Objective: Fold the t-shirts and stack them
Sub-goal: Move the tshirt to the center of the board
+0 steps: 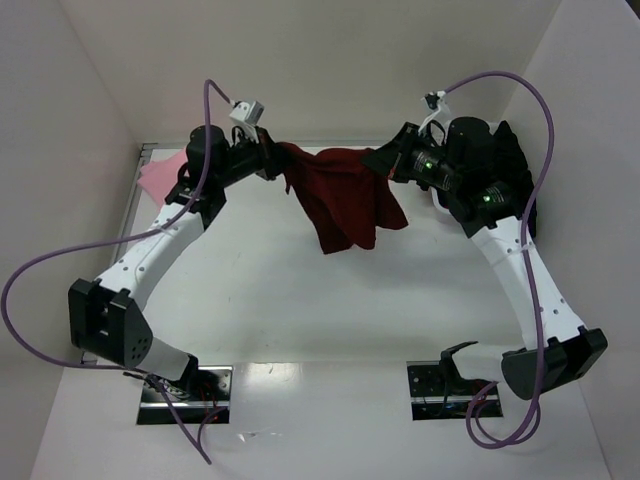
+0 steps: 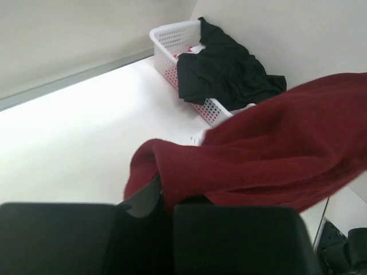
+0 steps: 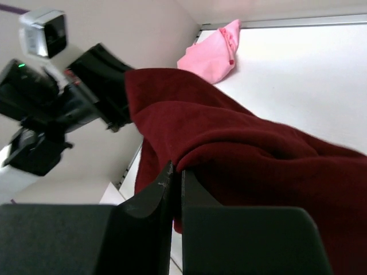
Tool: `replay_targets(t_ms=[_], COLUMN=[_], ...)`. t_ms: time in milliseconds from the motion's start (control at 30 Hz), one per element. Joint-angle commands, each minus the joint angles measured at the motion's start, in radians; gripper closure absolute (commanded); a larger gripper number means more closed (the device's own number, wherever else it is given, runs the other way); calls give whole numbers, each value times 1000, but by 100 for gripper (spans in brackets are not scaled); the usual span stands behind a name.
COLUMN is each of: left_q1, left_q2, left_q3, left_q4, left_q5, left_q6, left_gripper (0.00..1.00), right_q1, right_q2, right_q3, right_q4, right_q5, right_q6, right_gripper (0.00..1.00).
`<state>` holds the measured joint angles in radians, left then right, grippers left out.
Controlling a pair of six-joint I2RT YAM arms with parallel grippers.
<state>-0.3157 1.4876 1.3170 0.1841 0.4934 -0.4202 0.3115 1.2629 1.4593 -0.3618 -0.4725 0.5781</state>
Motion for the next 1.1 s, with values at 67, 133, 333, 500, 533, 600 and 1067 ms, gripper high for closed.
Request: replay_targets(t_ms=[67,133,333,500,533,600,1067], left_q1=[4,4,4,4,4,4,4], left_q2=[-208,-284,-435,-444,-444,-469,-567], left_q3=[111,149,318,461,461,423,175], left_q4=[-167,-305,-593,-761,-770,-779,-779], left_q5=[-122,-173,-433,-550,-550,-486,-135], left_q6=[84,119,198,198,189,179,92], left_gripper=[100,100,100,100,100,100,100], right_q1=[-3,-3,-3,23,37,37,37], right_q2=[-17,25,168,234,234,219,-155], right_q3=[-1,42,197,246,246,199,-50], right_q4=[66,81,90,181,196,224,-104], right_q5=[58,100,65,-52,-79,-92,-55], right_q6=[-15,-15,-34,12,12,35,-104], right_gripper=[93,93,93,95,95,95,100])
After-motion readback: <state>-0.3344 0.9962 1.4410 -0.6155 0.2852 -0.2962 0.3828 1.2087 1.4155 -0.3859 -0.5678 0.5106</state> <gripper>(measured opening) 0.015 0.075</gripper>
